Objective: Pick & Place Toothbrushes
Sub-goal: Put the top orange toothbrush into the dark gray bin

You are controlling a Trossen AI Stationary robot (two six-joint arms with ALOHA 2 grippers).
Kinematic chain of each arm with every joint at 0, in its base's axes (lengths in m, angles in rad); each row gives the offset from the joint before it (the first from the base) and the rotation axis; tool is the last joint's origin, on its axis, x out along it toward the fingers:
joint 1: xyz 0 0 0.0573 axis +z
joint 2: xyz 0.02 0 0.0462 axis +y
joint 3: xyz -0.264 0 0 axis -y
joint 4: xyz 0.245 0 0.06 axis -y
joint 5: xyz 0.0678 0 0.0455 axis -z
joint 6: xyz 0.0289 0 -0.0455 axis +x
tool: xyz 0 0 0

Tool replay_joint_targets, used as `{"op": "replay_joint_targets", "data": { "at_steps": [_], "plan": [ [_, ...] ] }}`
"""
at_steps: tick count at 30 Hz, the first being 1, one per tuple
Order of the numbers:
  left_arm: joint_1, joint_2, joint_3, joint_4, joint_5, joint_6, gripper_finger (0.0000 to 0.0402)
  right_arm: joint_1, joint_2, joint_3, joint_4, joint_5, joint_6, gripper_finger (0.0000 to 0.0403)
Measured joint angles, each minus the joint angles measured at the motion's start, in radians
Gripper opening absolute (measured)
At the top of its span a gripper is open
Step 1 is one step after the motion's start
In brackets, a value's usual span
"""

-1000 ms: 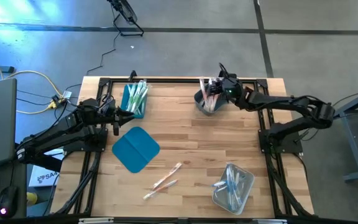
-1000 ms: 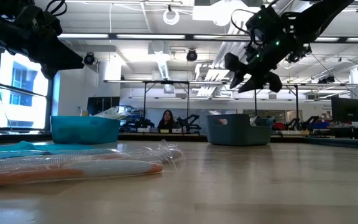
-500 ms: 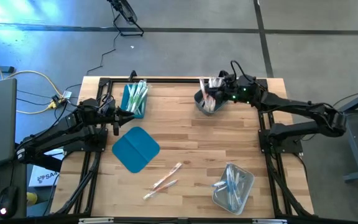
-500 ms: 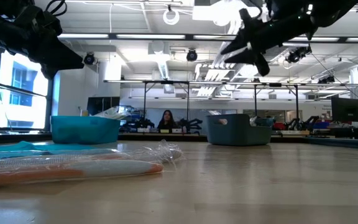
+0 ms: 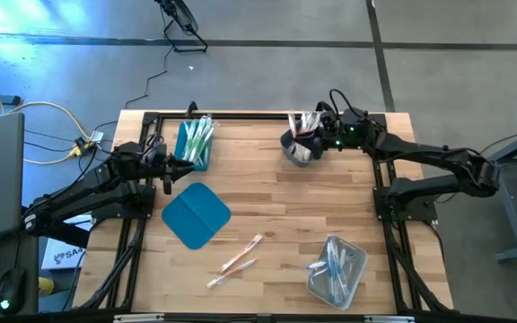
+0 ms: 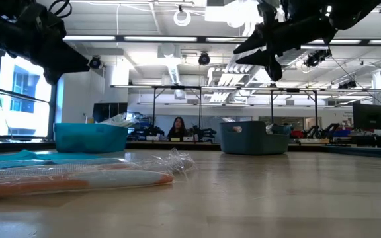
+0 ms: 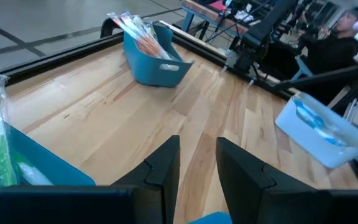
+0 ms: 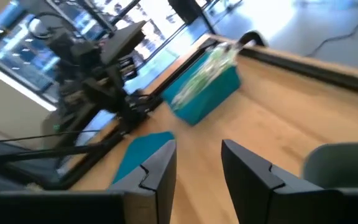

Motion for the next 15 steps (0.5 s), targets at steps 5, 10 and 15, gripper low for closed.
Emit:
{"op": "replay_joint_targets", "data": {
  "at_steps": [5, 10, 15],
  "plan": [
    [-0.001, 0.000, 0.000, 0.002, 0.000, -0.068, 0.0100, 0.005, 0.000, 0.000, 0.000, 0.007, -0.076, 0.0120],
    [-0.042, 0.000, 0.000, 0.007, -0.007, -0.097, 0.0099, 0.067, 0.000, 0.000, 0.001, 0.078, -0.149, 0.0120],
    [-0.144, 0.012, 0.001, 0.104, -0.084, -0.104, 0.0099, 0.159, 0.000, 0.000, 0.002, 0.179, -0.225, 0.0120]
  ]
}}
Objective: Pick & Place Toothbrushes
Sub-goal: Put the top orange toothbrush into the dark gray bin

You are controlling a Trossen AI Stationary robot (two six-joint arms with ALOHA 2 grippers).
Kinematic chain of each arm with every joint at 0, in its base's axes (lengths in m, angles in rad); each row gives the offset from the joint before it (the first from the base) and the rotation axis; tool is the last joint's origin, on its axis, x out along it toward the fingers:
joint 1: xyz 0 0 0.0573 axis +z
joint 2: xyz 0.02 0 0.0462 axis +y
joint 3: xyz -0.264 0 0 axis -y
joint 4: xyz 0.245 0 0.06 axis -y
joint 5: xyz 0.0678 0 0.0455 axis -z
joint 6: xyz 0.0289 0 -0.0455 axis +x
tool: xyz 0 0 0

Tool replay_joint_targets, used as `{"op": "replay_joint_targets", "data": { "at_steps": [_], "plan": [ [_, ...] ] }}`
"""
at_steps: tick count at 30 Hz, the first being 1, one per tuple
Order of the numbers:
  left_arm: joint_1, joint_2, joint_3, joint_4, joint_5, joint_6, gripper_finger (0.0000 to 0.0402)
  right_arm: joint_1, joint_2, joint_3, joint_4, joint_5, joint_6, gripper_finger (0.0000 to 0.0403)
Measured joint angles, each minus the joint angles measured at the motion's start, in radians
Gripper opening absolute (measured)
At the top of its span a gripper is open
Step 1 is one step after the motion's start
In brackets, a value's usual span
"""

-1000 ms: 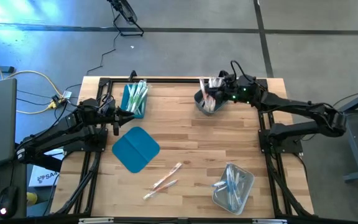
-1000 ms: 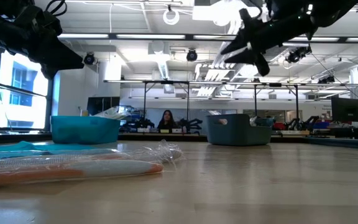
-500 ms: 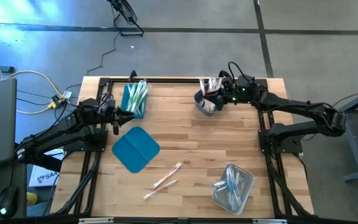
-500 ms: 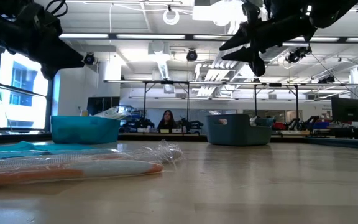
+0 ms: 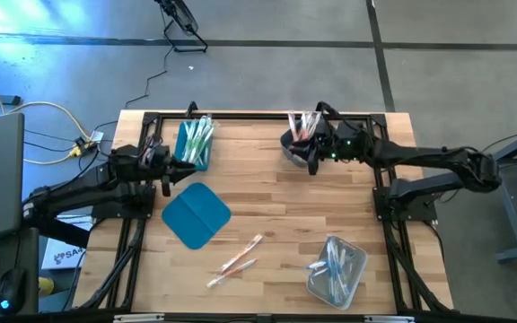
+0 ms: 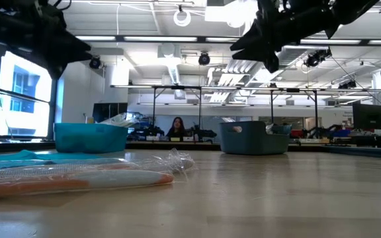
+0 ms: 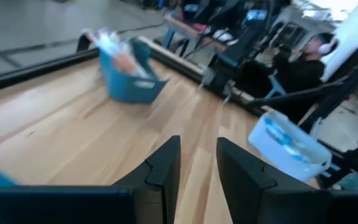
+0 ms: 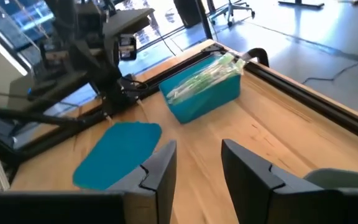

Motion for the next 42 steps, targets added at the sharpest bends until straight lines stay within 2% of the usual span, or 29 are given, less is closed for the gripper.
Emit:
{"op": "replay_joint_targets", "data": {
  "at_steps": [8, 20, 24, 31, 42],
  "plan": [
    [-0.223, 0.116, 0.001, 0.092, -0.204, 0.007, 0.0099, 0.095, 0.000, 0.000, 0.000, 0.072, -0.039, 0.0120],
    [-0.541, 0.444, 0.004, 0.253, -0.503, -0.038, 0.0099, 0.116, 0.000, 0.000, -0.015, 0.073, -0.031, 0.0120],
    [-0.619, 0.520, 0.034, 0.251, -0.563, -0.093, 0.0099, 0.116, 0.000, 0.000, -0.049, 0.073, -0.032, 0.0120],
    [-0.734, 0.639, 0.145, 0.250, -0.669, -0.097, 0.0099, 0.116, 0.000, 0.000, -0.056, 0.073, -0.032, 0.0120],
    [-0.820, 0.888, 0.388, 0.180, -0.722, -0.139, 0.0099, 0.116, 0.000, 0.000, -0.066, 0.073, -0.092, 0.0120]
  ]
}}
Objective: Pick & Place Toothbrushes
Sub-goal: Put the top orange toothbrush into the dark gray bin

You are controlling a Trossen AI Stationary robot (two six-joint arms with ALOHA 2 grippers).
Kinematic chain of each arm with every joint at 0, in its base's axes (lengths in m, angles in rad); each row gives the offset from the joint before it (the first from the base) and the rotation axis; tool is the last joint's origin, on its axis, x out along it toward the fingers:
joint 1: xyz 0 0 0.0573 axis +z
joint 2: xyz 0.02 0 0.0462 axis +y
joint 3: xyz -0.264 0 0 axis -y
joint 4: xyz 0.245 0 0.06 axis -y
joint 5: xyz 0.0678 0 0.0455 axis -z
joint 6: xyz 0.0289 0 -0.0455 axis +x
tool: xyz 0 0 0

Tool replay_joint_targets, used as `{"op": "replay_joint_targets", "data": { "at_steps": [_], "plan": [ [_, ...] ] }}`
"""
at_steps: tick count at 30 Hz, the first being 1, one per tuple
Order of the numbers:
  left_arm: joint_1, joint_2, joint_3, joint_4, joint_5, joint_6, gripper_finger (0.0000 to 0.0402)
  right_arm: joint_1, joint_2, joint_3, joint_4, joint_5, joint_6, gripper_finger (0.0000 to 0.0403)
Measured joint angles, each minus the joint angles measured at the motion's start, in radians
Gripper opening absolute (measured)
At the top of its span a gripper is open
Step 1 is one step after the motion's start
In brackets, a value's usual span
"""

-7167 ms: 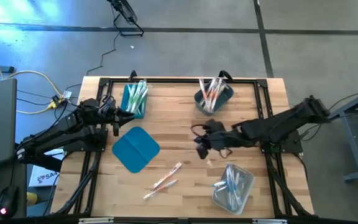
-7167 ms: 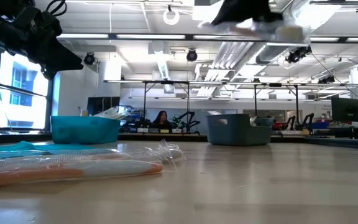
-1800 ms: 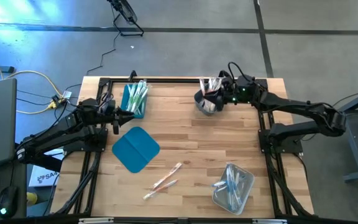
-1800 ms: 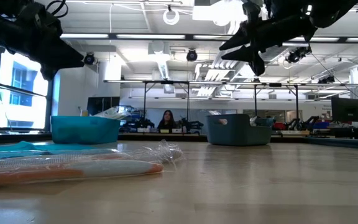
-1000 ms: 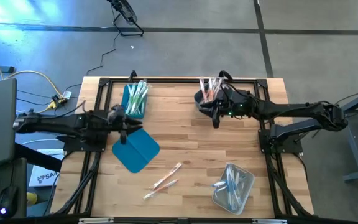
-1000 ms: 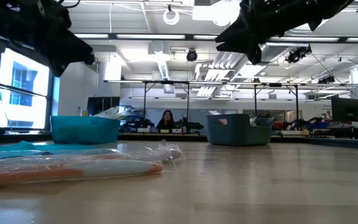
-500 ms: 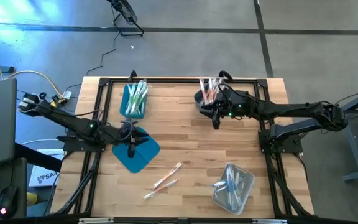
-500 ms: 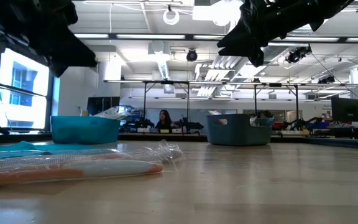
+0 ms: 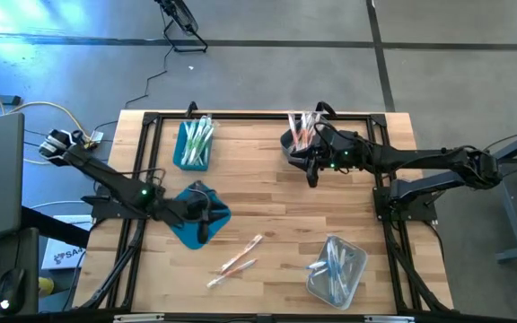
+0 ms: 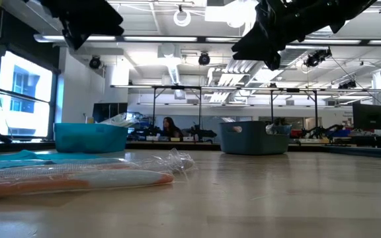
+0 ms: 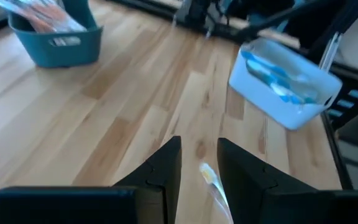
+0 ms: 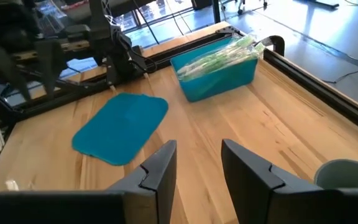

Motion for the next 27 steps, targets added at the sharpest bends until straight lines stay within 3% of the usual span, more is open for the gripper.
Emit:
{"op": "replay_joint_targets", "data": {
  "at_steps": [8, 13, 20, 27],
  "plan": [
    [0.003, 0.187, 0.200, -0.264, 0.022, -0.167, 0.0099, 0.000, 0.000, 0.000, -0.041, -0.012, 0.001, 0.0120],
    [0.002, 0.279, 0.296, -0.370, 0.091, -0.265, 0.0099, 0.000, 0.000, 0.000, -0.077, -0.014, 0.009, 0.0120],
    [0.002, 0.384, 0.354, -0.363, 0.208, -0.270, 0.0099, 0.000, 0.000, 0.000, -0.093, -0.015, 0.009, 0.0120],
    [-0.006, 0.462, 0.371, -0.366, 0.279, -0.377, 0.0099, 0.000, 0.000, 0.000, -0.110, -0.015, 0.010, 0.0120]
  ]
}}
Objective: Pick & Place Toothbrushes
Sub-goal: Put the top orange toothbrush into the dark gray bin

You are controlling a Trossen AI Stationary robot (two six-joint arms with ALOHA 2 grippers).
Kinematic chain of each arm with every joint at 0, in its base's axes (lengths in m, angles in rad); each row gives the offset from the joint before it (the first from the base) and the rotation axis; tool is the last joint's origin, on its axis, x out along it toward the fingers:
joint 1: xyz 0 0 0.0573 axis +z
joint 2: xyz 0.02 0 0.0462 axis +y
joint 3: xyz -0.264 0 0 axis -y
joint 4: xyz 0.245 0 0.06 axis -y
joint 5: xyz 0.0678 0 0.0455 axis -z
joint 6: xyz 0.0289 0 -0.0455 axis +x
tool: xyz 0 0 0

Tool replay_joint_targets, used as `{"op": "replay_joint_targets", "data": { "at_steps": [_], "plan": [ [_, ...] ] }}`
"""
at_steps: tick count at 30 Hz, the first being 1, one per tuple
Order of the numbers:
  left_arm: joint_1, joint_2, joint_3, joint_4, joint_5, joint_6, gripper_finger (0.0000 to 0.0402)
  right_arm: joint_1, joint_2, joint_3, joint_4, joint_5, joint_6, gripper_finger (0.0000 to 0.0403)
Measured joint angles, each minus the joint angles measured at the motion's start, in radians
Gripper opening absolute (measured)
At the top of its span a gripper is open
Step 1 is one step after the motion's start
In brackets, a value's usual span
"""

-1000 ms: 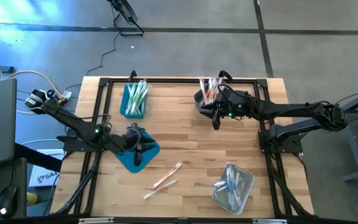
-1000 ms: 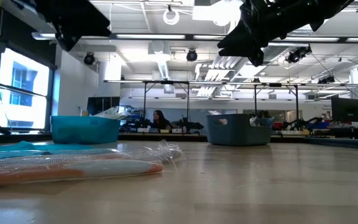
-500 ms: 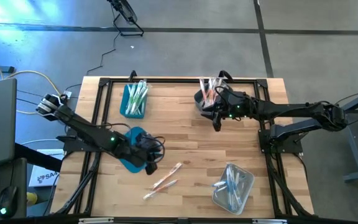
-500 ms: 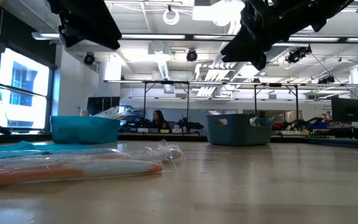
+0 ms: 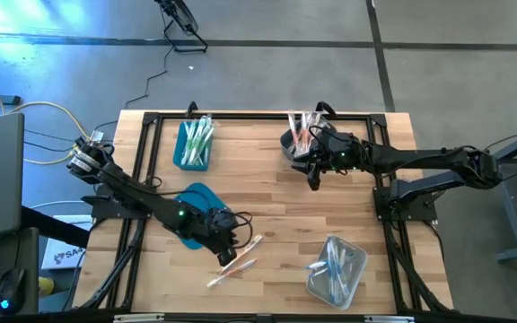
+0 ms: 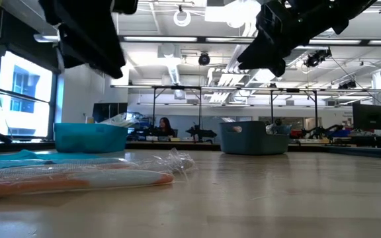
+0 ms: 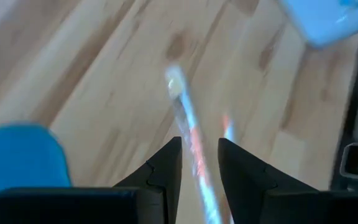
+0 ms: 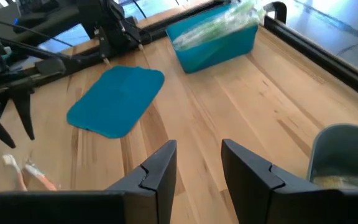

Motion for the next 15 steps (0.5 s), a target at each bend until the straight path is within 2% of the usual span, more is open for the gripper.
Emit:
{"op": "replay_joint_targets", "data": {
  "at_steps": [10, 15],
  "plan": [
    [-0.096, 0.080, -0.002, -0.054, 0.004, -0.277, 0.0099, 0.000, 0.000, 0.000, -0.042, 0.012, 0.001, 0.0120],
    [-0.131, 0.126, -0.002, -0.027, 0.003, -0.380, 0.0099, 0.000, 0.000, 0.000, -0.051, 0.014, 0.001, 0.0120]
  ]
}}
